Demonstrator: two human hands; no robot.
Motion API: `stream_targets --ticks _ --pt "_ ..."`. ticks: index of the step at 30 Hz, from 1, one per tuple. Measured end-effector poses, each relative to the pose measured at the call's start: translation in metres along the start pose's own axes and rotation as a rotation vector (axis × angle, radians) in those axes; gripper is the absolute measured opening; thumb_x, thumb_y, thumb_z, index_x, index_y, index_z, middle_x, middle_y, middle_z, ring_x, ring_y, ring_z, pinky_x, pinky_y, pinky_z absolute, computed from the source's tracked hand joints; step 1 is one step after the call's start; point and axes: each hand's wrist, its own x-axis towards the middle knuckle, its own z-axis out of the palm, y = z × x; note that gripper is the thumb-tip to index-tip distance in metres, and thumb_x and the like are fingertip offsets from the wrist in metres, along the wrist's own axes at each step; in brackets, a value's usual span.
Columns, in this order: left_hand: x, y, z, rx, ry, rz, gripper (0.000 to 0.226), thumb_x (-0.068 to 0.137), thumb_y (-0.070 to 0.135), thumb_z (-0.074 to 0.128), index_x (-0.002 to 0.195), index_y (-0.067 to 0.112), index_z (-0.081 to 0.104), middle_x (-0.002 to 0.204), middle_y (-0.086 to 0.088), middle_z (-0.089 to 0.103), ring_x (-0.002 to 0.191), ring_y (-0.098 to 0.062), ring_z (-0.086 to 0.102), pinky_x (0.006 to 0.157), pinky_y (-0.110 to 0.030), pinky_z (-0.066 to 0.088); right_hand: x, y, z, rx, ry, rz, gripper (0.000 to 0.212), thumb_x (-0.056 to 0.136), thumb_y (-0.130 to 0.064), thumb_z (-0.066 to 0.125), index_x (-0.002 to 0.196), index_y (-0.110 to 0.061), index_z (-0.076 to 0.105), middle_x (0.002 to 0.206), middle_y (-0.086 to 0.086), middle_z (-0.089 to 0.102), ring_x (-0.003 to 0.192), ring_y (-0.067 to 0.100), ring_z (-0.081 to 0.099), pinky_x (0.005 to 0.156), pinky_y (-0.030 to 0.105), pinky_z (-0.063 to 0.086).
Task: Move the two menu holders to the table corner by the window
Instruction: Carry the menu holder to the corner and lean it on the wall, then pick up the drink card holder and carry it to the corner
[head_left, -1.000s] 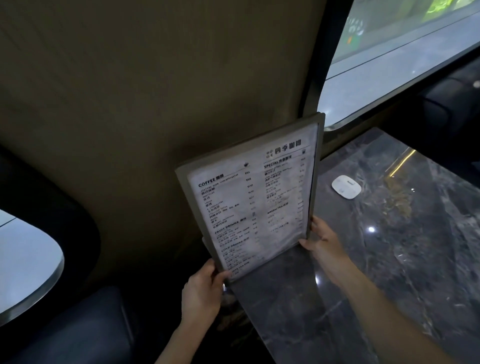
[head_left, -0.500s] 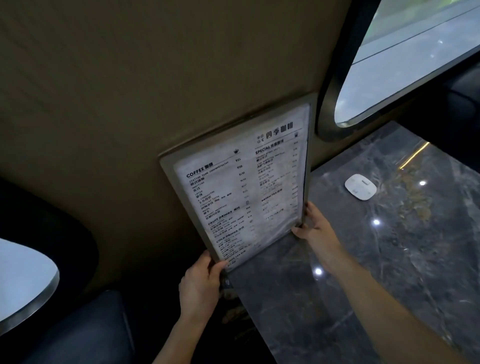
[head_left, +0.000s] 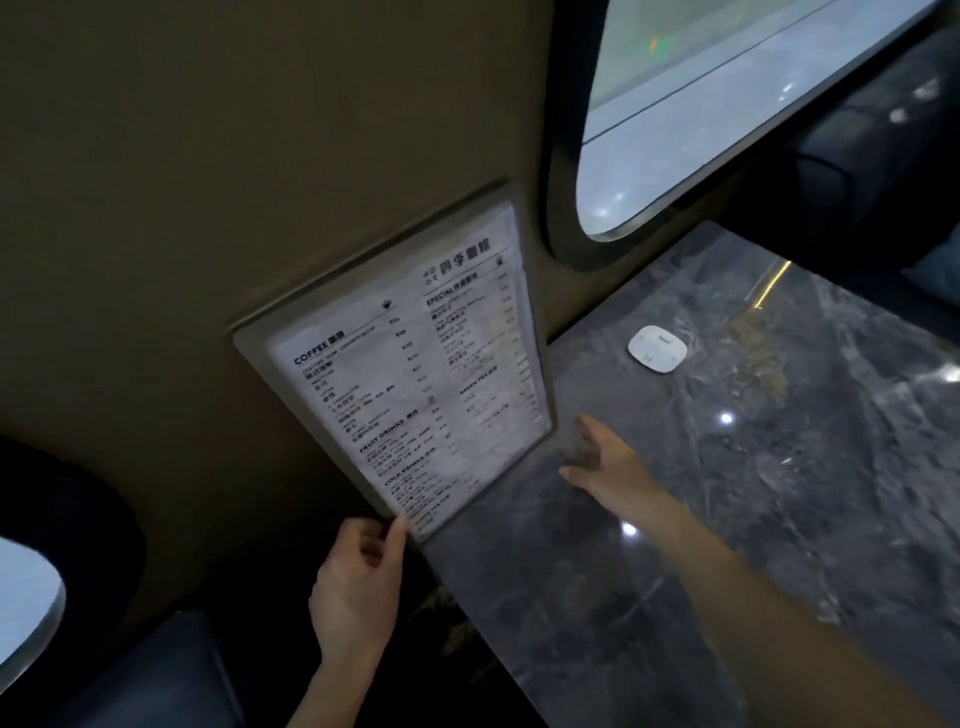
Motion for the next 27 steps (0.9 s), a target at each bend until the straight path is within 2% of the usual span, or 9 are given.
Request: stream_targets --ticks 2,5,8,12,17,20,21,24,27 --pt "-0.009 0.003 -0.002 0.019 0.048 0.120 0.017 0.079 0.041 0.061 0.079 0.030 0.047 0.068 0.014 0.056 0.061 -0.002 0.055 0.051 -0.025 0.047 -0.011 0.009 -0.010 -0.154 0.020 -0.030 0.065 0.081 -0.019 0.064 0.136 -0.018 0.032 0.134 0.009 0.044 0.117 0.023 0.048 0.100 0.042 0.042" --pt "-0.027 0.017 0.004 -0.027 0.017 0.324 0.012 0.079 0.034 0.062 0.085 0.031 0.051 0.076 0.017 0.054 0.069 0.004 0.053 0.057 -0.015 0.039 -0.036 0.025 -0.030 -0.384 0.091 -0.091 0.056 0.083 -0.026 0.060 0.134 -0.018 0.038 0.133 0.012 0.048 0.119 0.028 0.048 0.101 0.039 0.039" --pt "-0.044 0.044 0.021 -0.145 -0.096 0.456 0.016 0.079 0.035 0.059 0.091 0.025 0.056 0.088 0.009 0.057 0.082 -0.009 0.058 0.070 -0.026 0.045 -0.065 0.042 -0.052 -0.487 0.156 -0.080 0.055 0.084 -0.027 0.059 0.134 -0.018 0.037 0.129 0.015 0.051 0.115 0.031 0.050 0.097 0.037 0.041" --pt "-0.064 0.085 0.060 -0.043 -0.265 0.581 0.029 0.080 0.033 0.063 0.103 0.017 0.059 0.102 -0.004 0.064 0.097 -0.022 0.059 0.080 -0.037 0.048 -0.114 0.072 -0.083 -0.552 0.244 -0.004 0.056 0.084 -0.029 0.057 0.135 -0.018 0.035 0.131 0.013 0.050 0.115 0.031 0.050 0.095 0.037 0.041" --pt "-0.108 0.127 0.107 -0.015 -0.474 0.796 0.034 0.081 0.034 0.062 0.110 0.016 0.057 0.111 -0.005 0.065 0.104 -0.023 0.058 0.088 -0.033 0.044 -0.183 0.120 -0.116 -0.547 0.435 0.112 0.052 0.086 -0.029 0.055 0.134 -0.017 0.037 0.126 0.012 0.053 0.113 0.029 0.051 0.091 0.034 0.041" --pt "-0.142 0.147 0.131 -0.037 -0.545 0.907 0.028 0.076 0.028 0.069 0.101 0.018 0.061 0.101 -0.005 0.069 0.095 -0.022 0.062 0.078 -0.019 0.036 -0.228 0.150 -0.132 -0.555 0.494 0.195 0.051 0.086 -0.029 0.053 0.133 -0.015 0.037 0.131 0.013 0.051 0.118 0.028 0.047 0.097 0.035 0.038" --pt "-0.154 0.152 0.139 -0.040 -0.565 0.944 0.028 0.075 0.027 0.071 0.099 0.016 0.063 0.099 -0.006 0.070 0.093 -0.023 0.064 0.077 -0.018 0.036 -0.243 0.160 -0.136 -0.550 0.517 0.219 0.053 0.086 -0.029 0.054 0.134 -0.016 0.036 0.132 0.013 0.050 0.119 0.028 0.047 0.097 0.035 0.038" --pt "-0.194 0.167 0.163 -0.035 -0.690 1.028 0.028 0.077 0.023 0.070 0.101 0.011 0.063 0.101 -0.011 0.069 0.096 -0.027 0.063 0.083 -0.031 0.045 -0.289 0.185 -0.146 -0.505 0.609 0.312 0.054 0.086 -0.030 0.054 0.135 -0.020 0.035 0.129 0.011 0.051 0.117 0.029 0.048 0.094 0.036 0.040" --pt "-0.231 0.177 0.184 -0.031 -0.773 1.132 0.027 0.077 0.020 0.069 0.100 0.006 0.062 0.100 -0.016 0.068 0.095 -0.031 0.062 0.084 -0.040 0.048 -0.332 0.208 -0.154 -0.408 0.729 0.405 0.049 0.085 -0.028 0.056 0.131 -0.018 0.042 0.128 0.012 0.053 0.116 0.029 0.050 0.094 0.036 0.040"
